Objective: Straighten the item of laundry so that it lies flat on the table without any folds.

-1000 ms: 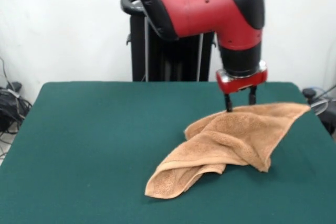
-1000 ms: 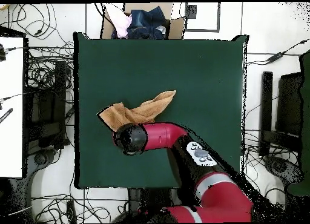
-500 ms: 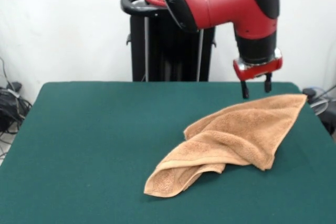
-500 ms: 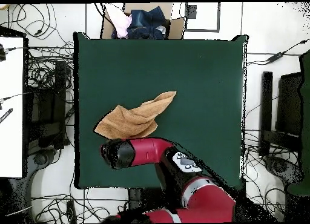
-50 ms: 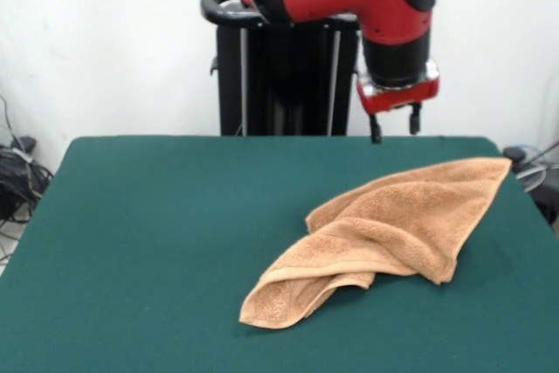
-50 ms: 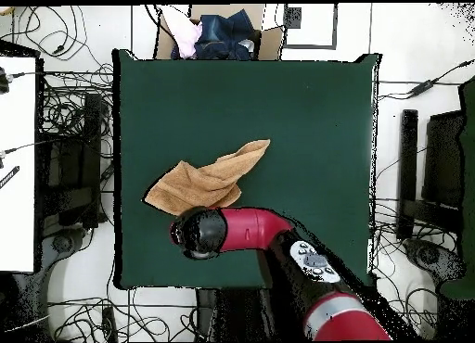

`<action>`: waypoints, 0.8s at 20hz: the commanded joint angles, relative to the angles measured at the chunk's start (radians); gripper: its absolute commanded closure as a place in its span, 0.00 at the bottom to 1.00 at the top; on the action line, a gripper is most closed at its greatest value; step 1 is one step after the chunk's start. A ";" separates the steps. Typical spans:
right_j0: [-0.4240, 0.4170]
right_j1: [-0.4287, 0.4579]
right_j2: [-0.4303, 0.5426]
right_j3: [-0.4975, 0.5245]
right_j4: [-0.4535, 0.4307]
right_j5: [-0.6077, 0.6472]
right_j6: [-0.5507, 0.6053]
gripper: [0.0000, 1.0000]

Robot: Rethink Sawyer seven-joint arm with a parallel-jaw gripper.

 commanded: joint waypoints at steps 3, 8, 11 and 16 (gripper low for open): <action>-0.045 -0.059 -0.009 -0.072 0.000 0.148 0.054 0.00; -0.052 -0.029 0.003 -0.104 -0.008 0.129 0.057 0.00; -0.050 -0.008 0.003 -0.133 -0.016 0.111 0.055 0.00; -0.048 0.002 0.012 -0.172 -0.010 0.120 0.049 0.00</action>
